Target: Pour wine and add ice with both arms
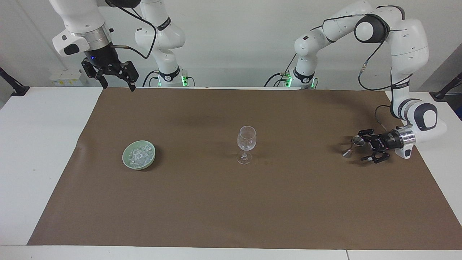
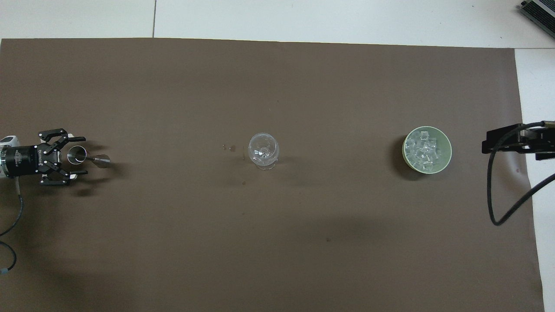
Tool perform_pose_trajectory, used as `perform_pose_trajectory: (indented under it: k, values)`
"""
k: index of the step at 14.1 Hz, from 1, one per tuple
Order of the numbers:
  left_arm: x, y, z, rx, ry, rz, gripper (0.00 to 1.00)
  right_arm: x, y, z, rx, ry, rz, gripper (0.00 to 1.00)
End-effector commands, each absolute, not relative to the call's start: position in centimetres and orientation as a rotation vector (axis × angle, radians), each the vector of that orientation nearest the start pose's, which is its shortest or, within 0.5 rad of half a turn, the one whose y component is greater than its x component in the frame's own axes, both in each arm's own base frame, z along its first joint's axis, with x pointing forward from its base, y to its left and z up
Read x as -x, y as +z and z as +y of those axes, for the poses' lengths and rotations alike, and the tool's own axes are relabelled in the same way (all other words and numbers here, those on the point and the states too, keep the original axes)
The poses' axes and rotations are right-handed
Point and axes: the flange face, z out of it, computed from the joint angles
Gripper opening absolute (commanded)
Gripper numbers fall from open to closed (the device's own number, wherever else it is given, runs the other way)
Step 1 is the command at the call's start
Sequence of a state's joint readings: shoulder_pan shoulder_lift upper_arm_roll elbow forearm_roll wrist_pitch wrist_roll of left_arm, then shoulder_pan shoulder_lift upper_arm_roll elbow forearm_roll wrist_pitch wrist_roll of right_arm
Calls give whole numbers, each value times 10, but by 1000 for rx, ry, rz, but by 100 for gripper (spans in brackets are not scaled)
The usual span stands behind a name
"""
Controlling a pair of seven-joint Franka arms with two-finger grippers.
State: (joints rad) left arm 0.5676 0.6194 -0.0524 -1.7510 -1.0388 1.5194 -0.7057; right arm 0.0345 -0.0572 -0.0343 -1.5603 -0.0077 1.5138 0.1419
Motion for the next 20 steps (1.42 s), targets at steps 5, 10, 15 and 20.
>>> perform_pose_trajectory:
  k: [5, 10, 15, 20]
  values:
    - [-564, 227, 210, -1337, -990, 1470, 92, -523, 656, -1, 3120, -8, 195, 100]
    - [-562, 223, 204, -1354, -987, 1444, 91, -523, 656, -1, 3120, -8, 195, 100]
    - [-561, 220, 201, -1365, -980, 1432, 87, -523, 656, -1, 3120, -10, 195, 100]
    - [-560, 217, 198, -1383, -967, 1415, 79, -523, 656, -1, 3120, -8, 195, 100]
